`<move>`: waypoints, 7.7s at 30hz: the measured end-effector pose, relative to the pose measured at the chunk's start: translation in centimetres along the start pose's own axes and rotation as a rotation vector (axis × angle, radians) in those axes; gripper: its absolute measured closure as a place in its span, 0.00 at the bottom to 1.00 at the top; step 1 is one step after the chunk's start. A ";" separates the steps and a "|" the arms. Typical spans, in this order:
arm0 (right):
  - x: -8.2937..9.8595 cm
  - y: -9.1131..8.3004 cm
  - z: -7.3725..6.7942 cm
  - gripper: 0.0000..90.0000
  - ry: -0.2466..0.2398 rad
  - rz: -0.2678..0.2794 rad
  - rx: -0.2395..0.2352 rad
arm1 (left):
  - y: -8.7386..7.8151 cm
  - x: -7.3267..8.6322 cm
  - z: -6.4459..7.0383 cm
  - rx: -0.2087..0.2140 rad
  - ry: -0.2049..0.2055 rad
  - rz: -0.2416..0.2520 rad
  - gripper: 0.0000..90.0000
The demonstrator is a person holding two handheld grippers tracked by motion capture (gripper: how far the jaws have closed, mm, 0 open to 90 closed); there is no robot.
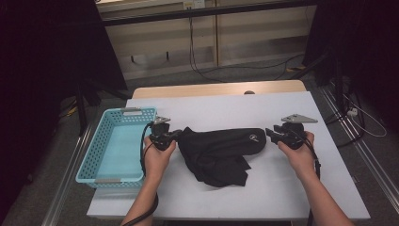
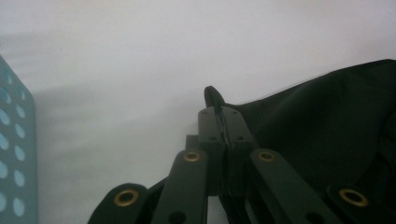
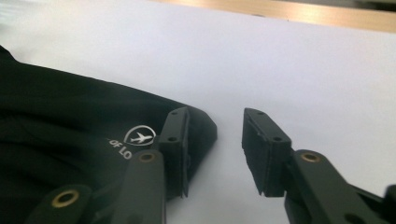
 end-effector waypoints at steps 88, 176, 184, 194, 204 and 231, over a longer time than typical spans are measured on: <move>2.0 -0.1 0.9 0.93 0.046 -0.107 -0.039 | 3.3 -0.2 1.6 0.067 0.061 -0.033 0.97; -6.8 0.5 -0.6 0.97 0.003 0.078 -0.001 | 0.9 -5.2 -1.9 0.074 -0.088 0.106 0.95; -6.7 1.0 -0.7 0.97 -0.014 0.076 0.002 | 1.5 -5.3 -1.7 0.080 -0.083 0.086 0.95; -8.8 2.0 -0.3 0.97 -0.016 0.070 0.006 | 2.6 -7.9 -3.3 0.075 -0.083 0.078 0.96; -15.4 6.7 -0.6 0.64 -0.018 0.131 0.106 | 5.8 -12.2 -5.7 -0.001 -0.079 0.068 0.42; 1.9 1.0 -8.0 0.34 -0.187 -0.093 -0.128 | 1.9 0.1 0.6 0.089 0.036 0.026 0.15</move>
Point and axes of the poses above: each handheld gripper's, and its own axes: y roughly forward along the jaws, x roughly out of its underside, z roughly to its right, the point moved 2 cm from there along y, roughly forward along the jaws, and after that the axes turned 11 degrees about y, right-handed, at the moved point
